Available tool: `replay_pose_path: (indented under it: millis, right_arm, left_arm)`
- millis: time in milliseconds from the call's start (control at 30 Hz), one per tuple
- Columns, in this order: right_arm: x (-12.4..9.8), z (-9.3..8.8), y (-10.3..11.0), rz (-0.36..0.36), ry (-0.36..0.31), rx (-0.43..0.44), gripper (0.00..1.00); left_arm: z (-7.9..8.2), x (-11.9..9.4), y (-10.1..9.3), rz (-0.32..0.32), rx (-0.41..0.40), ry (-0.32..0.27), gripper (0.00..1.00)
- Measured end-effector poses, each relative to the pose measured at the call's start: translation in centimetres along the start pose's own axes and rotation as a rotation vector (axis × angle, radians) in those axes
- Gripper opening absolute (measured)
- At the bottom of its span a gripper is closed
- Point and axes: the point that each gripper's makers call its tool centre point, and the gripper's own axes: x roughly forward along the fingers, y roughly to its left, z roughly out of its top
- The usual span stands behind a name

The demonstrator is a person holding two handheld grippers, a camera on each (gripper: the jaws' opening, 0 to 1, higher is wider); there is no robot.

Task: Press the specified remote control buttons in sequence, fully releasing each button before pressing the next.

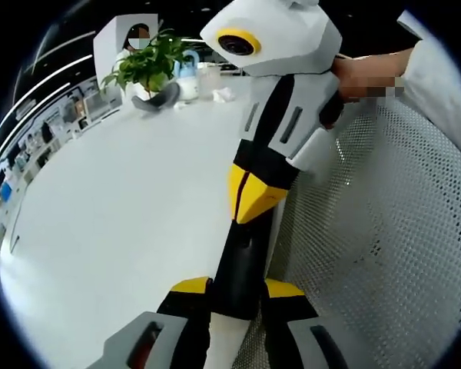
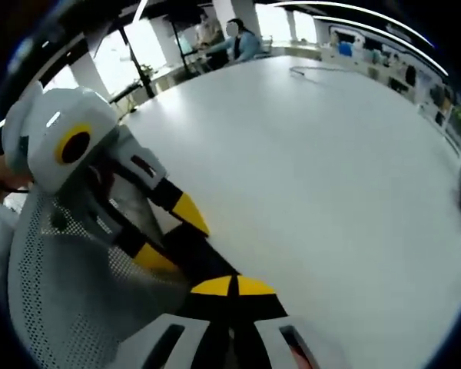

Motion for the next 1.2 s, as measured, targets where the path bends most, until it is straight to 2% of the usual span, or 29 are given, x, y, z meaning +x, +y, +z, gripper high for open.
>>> replay_pose_path:
  millis: [100,167,633,700,933,1100,1167,1200]
  right_arm:
    - [-0.2,0.0,0.0,0.005,0.001,0.02,0.0]
    - [-0.3,-0.1,0.4,0.033,0.011,0.092,0.0]
    - [-0.5,-0.3,0.7,0.032,0.017,0.082,0.0]
    - [-0.4,-0.3,0.8,0.017,0.021,0.018,0.0]
    - [-0.3,-0.4,1.0,-0.005,0.03,-0.063,0.0]
    - [-0.2,-0.5,1.0,-0.041,0.051,-0.184,0.0]
    - [0.0,-0.9,1.3,-0.033,0.075,-0.212,0.0]
    - [-0.1,-0.6,1.0,-0.051,0.065,-0.244,0.0]
  left_arm:
    - [0.0,0.1,0.1,-0.002,0.003,-0.001,0.24]
    - [0.0,0.1,0.1,-0.004,0.006,-0.001,0.24]
    - [-0.1,0.0,0.1,-0.006,0.012,-0.006,0.25]
    - [-0.1,0.0,0.1,-0.006,0.014,-0.006,0.25]
    - [-0.1,0.1,0.0,-0.009,0.025,-0.009,0.25]
    - [-0.1,0.1,0.1,-0.009,0.029,-0.011,0.25]
    - [0.0,0.2,0.1,-0.009,0.024,-0.015,0.26]
    - [0.1,0.2,0.2,-0.009,0.022,-0.017,0.26]
